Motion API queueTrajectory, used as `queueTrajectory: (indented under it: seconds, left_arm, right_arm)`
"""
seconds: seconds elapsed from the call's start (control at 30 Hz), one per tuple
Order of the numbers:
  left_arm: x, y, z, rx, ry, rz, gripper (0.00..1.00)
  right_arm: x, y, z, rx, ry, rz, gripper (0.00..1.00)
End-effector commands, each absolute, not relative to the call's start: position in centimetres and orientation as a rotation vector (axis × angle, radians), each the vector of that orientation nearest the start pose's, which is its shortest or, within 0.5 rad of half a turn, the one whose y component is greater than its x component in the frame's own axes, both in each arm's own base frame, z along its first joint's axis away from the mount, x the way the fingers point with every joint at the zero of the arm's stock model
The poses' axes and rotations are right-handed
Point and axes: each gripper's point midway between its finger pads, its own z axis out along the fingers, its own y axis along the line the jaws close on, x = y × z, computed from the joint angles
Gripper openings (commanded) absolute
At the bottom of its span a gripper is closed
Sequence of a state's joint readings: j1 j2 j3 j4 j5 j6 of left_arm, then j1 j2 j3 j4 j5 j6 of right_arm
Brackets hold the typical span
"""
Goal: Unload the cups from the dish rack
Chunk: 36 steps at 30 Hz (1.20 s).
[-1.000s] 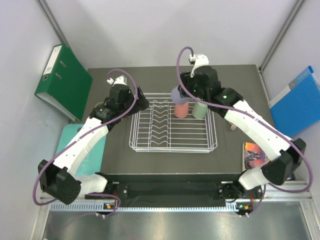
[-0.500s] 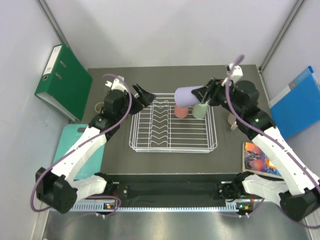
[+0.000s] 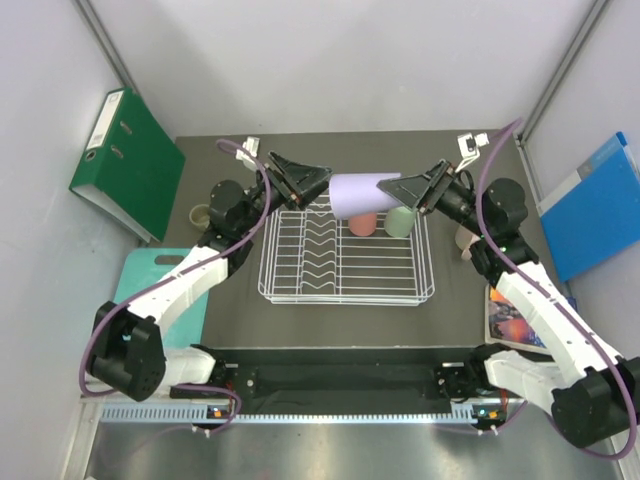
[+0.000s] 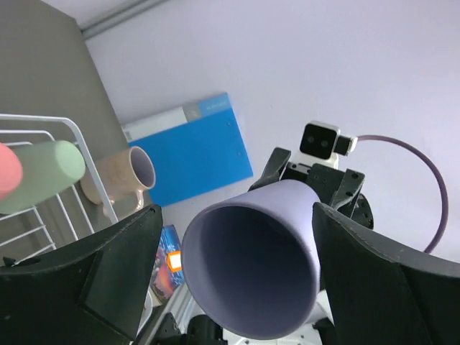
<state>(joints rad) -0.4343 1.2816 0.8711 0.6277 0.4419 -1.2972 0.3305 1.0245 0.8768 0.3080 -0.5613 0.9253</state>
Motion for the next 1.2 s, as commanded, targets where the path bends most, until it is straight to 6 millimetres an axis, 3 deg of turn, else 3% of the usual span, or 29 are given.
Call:
queueTrajectory:
  seconds: [0.0,0.47,0.83,1.07,1.17]
  left_arm:
    - [29.2,-27.9,40.3,-0.088,1.459,-1.843,0.89]
    - [26.1,-27.0,42.6,-0.010,1.433,-1.848,0.88]
    - [25.6,-27.7,41.6,0.017,1.465,-1.894,0.84]
    - [25.1,-29.4,41.1,0.058,1.499,-1.955,0.74]
    - [24.9,-29.7,40.9,0.072,1.502,-1.958,0.55]
  right_arm:
    - [27.2,22.8,40.9,-0.128,1.460,1.458,0.00]
    - [29.2,23.0,40.1,-0.110,1.475,1.437,0.00]
    - [29.7,23.7,39.5,-0.122,1.478,1.483,0.00]
    - [29.4,24.9,38.0,-0.154,1.536,1.545,0.00]
    - [29.3,25.0,37.6,-0.158,1.552,1.541,0.00]
